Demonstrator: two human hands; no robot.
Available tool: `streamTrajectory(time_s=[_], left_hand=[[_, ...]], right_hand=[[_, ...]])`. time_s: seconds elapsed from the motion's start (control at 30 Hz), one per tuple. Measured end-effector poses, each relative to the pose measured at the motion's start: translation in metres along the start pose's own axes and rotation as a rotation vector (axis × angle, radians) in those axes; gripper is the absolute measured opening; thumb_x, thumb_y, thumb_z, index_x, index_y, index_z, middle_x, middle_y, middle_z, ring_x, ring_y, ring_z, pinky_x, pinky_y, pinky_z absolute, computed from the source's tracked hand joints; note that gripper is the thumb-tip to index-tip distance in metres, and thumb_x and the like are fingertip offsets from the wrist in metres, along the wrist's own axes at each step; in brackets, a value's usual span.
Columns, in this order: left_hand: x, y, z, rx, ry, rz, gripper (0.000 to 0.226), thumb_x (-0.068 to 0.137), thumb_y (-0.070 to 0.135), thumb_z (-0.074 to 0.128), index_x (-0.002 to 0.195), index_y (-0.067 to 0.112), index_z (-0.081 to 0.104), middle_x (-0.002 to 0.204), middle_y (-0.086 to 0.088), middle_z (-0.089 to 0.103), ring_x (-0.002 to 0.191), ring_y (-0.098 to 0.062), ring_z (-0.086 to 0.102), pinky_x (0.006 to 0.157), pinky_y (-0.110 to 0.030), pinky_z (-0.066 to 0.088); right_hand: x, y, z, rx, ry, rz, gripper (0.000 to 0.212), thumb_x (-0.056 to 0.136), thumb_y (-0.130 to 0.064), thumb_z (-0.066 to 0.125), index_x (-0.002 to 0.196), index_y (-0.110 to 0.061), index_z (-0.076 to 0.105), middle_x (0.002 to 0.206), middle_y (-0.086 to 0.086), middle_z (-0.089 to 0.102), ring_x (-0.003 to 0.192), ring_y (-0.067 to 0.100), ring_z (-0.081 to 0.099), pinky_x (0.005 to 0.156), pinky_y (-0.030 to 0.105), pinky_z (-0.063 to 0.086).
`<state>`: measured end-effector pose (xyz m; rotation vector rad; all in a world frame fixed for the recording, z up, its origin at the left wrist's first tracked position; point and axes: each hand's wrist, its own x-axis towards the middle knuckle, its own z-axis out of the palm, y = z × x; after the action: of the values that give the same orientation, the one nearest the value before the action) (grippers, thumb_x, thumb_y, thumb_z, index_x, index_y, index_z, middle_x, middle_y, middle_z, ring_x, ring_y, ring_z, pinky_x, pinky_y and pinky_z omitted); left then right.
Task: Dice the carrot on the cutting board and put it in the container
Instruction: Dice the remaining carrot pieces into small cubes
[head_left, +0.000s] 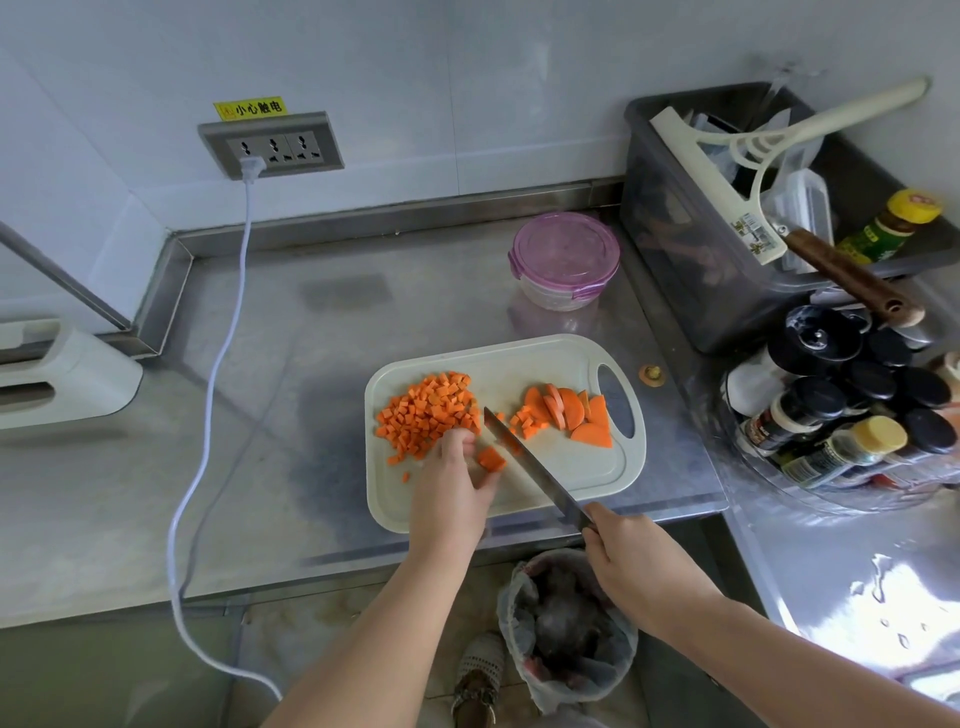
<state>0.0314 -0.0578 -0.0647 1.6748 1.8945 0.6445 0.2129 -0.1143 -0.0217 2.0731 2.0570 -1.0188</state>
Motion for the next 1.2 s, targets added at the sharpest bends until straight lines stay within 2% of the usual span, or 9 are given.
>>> streamTrajectory(time_s=[0.4, 0.57, 0.67, 0.73, 0.77, 0.87, 0.93, 1.07, 1.2], left_hand=[[0.001, 0.004, -0.002, 0.05, -0.002, -0.027, 0.036, 0.082, 0.026, 0.072, 0.11, 0.019, 0.052, 0.107, 0.003, 0.065, 0.095, -0.016, 0.064, 0.074, -0.023, 0.049], [0.001, 0.004, -0.002, 0.065, -0.002, -0.029, 0.039, 0.082, 0.026, 0.071, 0.114, 0.018, 0.05, 0.109, 0.002, 0.065, 0.096, -0.017, 0.064, 0.074, -0.022, 0.047], [0.0, 0.004, -0.001, 0.064, 0.004, -0.023, 0.038, 0.082, 0.025, 0.072, 0.112, 0.017, 0.05, 0.108, 0.001, 0.065, 0.096, -0.017, 0.064, 0.074, -0.023, 0.047], [0.0, 0.005, -0.001, 0.058, 0.01, -0.024, 0.037, 0.082, 0.024, 0.071, 0.112, 0.017, 0.05, 0.106, 0.001, 0.065, 0.095, -0.018, 0.064, 0.073, -0.022, 0.046], [0.0, 0.005, -0.001, 0.06, 0.015, -0.023, 0.037, 0.082, 0.023, 0.071, 0.111, 0.016, 0.05, 0.106, 0.0, 0.065, 0.095, -0.018, 0.064, 0.073, -0.022, 0.046], [0.0, 0.005, 0.0, 0.071, 0.029, -0.025, 0.037, 0.082, 0.022, 0.071, 0.111, 0.015, 0.05, 0.103, 0.0, 0.065, 0.094, -0.019, 0.063, 0.071, -0.023, 0.046], [0.0, 0.004, 0.002, 0.073, 0.038, -0.023, 0.036, 0.081, 0.021, 0.071, 0.109, 0.015, 0.049, 0.1, 0.0, 0.065, 0.091, -0.019, 0.063, 0.068, -0.023, 0.044], [0.0, 0.004, 0.006, 0.075, 0.05, -0.031, 0.037, 0.08, 0.021, 0.071, 0.109, 0.015, 0.048, 0.099, -0.001, 0.065, 0.088, -0.021, 0.063, 0.067, -0.026, 0.046], [-0.001, 0.005, 0.006, 0.111, 0.082, -0.056, 0.038, 0.079, 0.025, 0.071, 0.106, 0.016, 0.046, 0.096, 0.0, 0.064, 0.086, -0.021, 0.063, 0.064, -0.026, 0.045]], right_hand=[[-0.004, -0.007, 0.003, -0.027, -0.039, -0.006, 0.022, 0.103, -0.028, 0.032, 0.115, -0.02, 0.05, 0.088, 0.001, 0.066, 0.074, 0.017, 0.063, 0.07, 0.037, 0.056], [-0.005, -0.005, 0.005, -0.033, -0.034, -0.006, 0.023, 0.103, -0.027, 0.032, 0.117, -0.02, 0.049, 0.086, 0.001, 0.066, 0.071, 0.017, 0.062, 0.065, 0.034, 0.053], [-0.004, -0.005, 0.007, -0.059, -0.041, 0.016, 0.025, 0.103, -0.022, 0.036, 0.124, -0.016, 0.046, 0.095, 0.003, 0.066, 0.074, 0.018, 0.062, 0.064, 0.032, 0.054], [-0.004, -0.007, 0.011, -0.027, -0.056, 0.056, 0.033, 0.101, -0.014, 0.041, 0.133, -0.008, 0.041, 0.107, 0.007, 0.06, 0.067, 0.02, 0.053, 0.054, 0.029, 0.045], [-0.003, -0.008, 0.013, -0.049, -0.087, 0.052, 0.035, 0.1, -0.011, 0.042, 0.134, -0.006, 0.04, 0.106, 0.01, 0.057, 0.06, 0.017, 0.043, 0.049, 0.027, 0.037], [0.003, -0.009, 0.01, -0.112, -0.064, 0.047, 0.025, 0.101, -0.017, 0.033, 0.121, -0.009, 0.046, 0.073, 0.0, 0.038, 0.054, 0.009, 0.027, 0.05, 0.021, 0.026], [0.005, -0.012, 0.008, -0.142, -0.06, 0.05, 0.024, 0.101, -0.017, 0.031, 0.118, -0.011, 0.046, 0.068, -0.002, 0.03, 0.054, 0.008, 0.026, 0.051, 0.021, 0.026], [0.007, -0.017, 0.002, -0.191, -0.105, 0.051, 0.024, 0.101, -0.014, 0.031, 0.119, -0.011, 0.047, 0.067, 0.0, 0.027, 0.054, 0.009, 0.025, 0.053, 0.027, 0.031], [0.005, -0.017, 0.001, -0.249, -0.117, 0.023, 0.024, 0.101, -0.013, 0.031, 0.119, -0.011, 0.047, 0.068, 0.001, 0.028, 0.054, 0.009, 0.024, 0.069, 0.032, 0.04]])
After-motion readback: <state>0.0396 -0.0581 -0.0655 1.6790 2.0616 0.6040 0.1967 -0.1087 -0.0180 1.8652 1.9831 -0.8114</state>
